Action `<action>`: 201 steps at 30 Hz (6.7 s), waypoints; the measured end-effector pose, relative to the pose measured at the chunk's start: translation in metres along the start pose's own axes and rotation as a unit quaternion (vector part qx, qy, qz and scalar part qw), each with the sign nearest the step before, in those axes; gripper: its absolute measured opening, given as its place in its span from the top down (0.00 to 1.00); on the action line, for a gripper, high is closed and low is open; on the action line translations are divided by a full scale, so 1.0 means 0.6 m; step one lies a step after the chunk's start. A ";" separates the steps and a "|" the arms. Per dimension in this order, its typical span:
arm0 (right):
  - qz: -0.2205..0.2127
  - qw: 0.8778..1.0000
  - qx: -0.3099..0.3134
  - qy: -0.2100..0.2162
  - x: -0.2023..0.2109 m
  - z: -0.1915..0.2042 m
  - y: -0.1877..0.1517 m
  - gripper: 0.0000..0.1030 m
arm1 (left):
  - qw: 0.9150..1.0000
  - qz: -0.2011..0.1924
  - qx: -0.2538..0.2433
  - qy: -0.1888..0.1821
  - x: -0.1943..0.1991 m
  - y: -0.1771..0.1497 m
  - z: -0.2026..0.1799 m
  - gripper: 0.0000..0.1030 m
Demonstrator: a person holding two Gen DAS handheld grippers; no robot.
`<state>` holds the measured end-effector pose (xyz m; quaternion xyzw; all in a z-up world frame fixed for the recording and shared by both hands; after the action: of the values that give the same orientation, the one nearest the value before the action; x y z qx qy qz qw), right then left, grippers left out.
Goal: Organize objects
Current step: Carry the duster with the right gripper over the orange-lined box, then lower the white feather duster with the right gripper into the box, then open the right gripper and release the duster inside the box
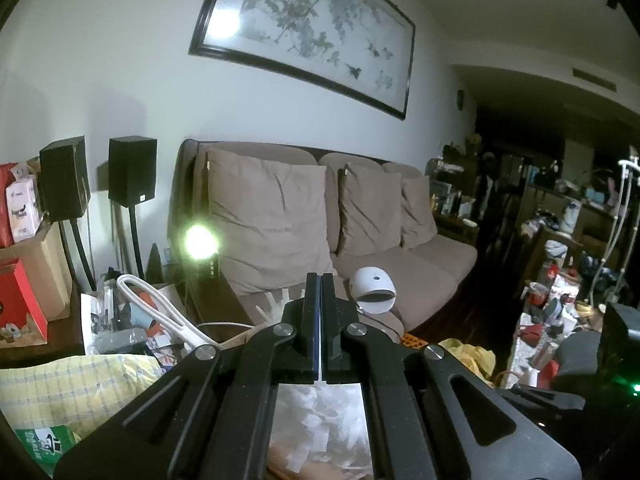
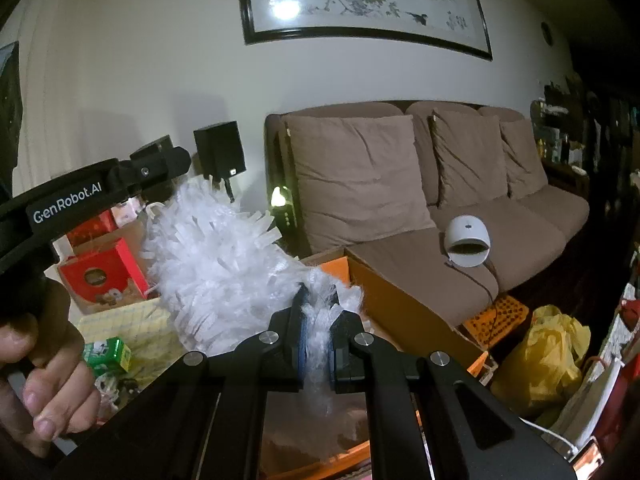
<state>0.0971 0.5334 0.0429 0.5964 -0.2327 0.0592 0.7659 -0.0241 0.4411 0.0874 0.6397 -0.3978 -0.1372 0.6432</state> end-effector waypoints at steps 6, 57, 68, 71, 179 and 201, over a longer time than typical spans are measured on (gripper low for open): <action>0.010 1.000 -0.002 -0.003 -0.012 -0.006 -0.004 0.94 | 1.000 0.006 0.003 0.002 -0.016 -0.008 0.006 1.00; 0.095 0.995 -0.036 -0.010 -0.108 -0.064 -0.057 0.93 | 0.999 0.046 -0.009 -0.012 -0.143 -0.076 0.004 1.00; 0.095 0.994 -0.050 -0.029 -0.121 -0.096 -0.055 0.93 | 0.999 0.035 -0.007 -0.030 -0.165 -0.072 -0.007 1.00; 0.096 0.993 -0.054 -0.034 -0.123 -0.104 -0.058 0.93 | 0.999 0.040 -0.002 -0.032 -0.173 -0.080 -0.002 1.00; 0.121 0.987 -0.081 -0.074 -0.170 -0.147 -0.092 0.95 | 0.968 0.241 -0.046 -0.046 -0.302 -0.144 -0.028 0.93; 0.102 0.977 -0.172 -0.079 -0.111 -0.217 -0.076 0.69 | 0.950 0.271 -0.145 -0.063 -0.308 -0.165 -0.063 0.93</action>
<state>0.0920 0.6555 -0.0493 0.4318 -0.3585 0.0492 0.8262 -0.0847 0.5802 -0.0618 0.3979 -0.5720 -0.0540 0.7152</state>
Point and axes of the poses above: each gripper's, at about its wrist camera, not at the fingertips, and x roughly against the way its jaws point, z to its left, y to its top, the point moved 1 cm from there along -x, roughly the way its jaws point, and after that the axes turned 7 degrees about y, right-handed, at the moved point
